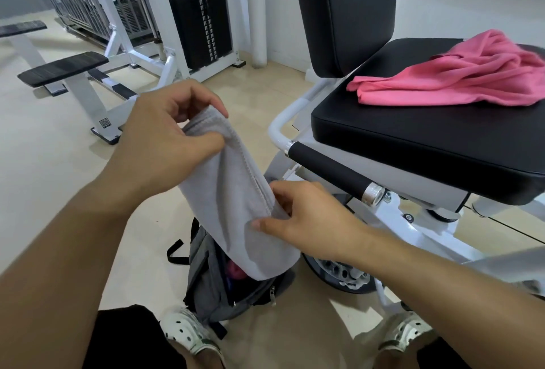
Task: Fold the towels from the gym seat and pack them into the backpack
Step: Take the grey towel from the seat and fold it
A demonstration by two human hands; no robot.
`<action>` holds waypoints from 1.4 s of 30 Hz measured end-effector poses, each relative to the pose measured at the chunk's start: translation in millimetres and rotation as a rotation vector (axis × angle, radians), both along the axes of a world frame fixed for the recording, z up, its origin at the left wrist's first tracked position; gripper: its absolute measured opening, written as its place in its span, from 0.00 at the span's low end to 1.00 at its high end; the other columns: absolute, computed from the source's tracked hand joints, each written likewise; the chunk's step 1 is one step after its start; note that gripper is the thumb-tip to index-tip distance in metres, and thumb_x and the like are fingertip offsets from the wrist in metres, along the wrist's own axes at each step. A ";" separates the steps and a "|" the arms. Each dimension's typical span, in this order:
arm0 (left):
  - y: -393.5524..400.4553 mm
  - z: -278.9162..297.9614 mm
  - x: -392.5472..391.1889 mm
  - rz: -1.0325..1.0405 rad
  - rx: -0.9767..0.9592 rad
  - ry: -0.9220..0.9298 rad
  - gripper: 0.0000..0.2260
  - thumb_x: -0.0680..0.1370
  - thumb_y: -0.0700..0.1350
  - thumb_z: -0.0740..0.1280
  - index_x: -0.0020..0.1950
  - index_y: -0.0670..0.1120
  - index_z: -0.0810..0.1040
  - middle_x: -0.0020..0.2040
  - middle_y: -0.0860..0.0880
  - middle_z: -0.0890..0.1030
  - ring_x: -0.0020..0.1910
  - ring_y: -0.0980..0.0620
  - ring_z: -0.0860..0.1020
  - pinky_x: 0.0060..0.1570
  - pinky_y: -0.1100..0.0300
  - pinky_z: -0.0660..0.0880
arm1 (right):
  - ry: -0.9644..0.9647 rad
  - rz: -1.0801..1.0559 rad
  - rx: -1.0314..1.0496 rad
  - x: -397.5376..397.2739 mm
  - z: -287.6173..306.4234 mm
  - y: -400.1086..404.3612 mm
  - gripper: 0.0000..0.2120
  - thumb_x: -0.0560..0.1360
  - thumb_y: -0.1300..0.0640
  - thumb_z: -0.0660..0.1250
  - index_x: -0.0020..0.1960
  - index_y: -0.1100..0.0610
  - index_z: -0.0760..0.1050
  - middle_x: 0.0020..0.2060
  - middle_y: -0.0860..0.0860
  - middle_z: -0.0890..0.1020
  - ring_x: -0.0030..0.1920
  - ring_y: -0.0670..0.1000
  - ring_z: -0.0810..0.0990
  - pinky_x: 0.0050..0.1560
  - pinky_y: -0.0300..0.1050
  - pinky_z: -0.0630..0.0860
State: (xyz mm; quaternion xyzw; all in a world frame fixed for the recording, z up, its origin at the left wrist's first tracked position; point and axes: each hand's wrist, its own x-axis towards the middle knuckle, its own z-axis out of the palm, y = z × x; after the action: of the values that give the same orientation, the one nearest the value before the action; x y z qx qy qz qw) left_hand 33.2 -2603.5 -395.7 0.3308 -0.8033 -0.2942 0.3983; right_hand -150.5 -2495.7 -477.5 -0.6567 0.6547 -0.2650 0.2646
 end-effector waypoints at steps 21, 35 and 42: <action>-56.1 -47.6 28.6 0.358 0.296 0.122 0.04 0.73 0.47 0.78 0.45 0.53 0.85 0.41 0.55 0.83 0.41 0.58 0.77 0.46 0.63 0.74 | 0.028 0.000 0.202 1.2 -34.2 -0.5 0.14 0.84 0.47 0.60 0.41 0.49 0.65 0.37 0.47 0.75 0.37 0.47 0.74 0.36 0.44 0.70; -70.8 -70.0 7.9 0.301 0.704 0.287 0.05 0.80 0.49 0.70 0.46 0.50 0.79 0.48 0.49 0.82 0.46 0.50 0.80 0.48 0.57 0.74 | 0.223 -0.345 -0.019 -76.5 112.6 19.2 0.05 0.74 0.46 0.74 0.42 0.45 0.82 0.36 0.43 0.84 0.34 0.42 0.82 0.37 0.44 0.78; -63.6 -68.4 -13.9 0.213 0.789 0.302 0.04 0.80 0.47 0.70 0.50 0.47 0.80 0.45 0.49 0.83 0.39 0.53 0.79 0.40 0.58 0.73 | 0.027 -0.365 0.183 -124.2 84.6 29.6 0.13 0.66 0.49 0.82 0.40 0.57 0.83 0.34 0.53 0.85 0.32 0.47 0.81 0.36 0.43 0.80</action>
State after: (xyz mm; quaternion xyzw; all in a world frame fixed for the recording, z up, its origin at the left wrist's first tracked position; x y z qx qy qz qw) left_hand 19.4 -2667.1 -464.2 0.4917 -0.5237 -0.5810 0.3826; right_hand -274.7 -2466.1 -392.9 -0.5036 0.7878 -0.2392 0.2619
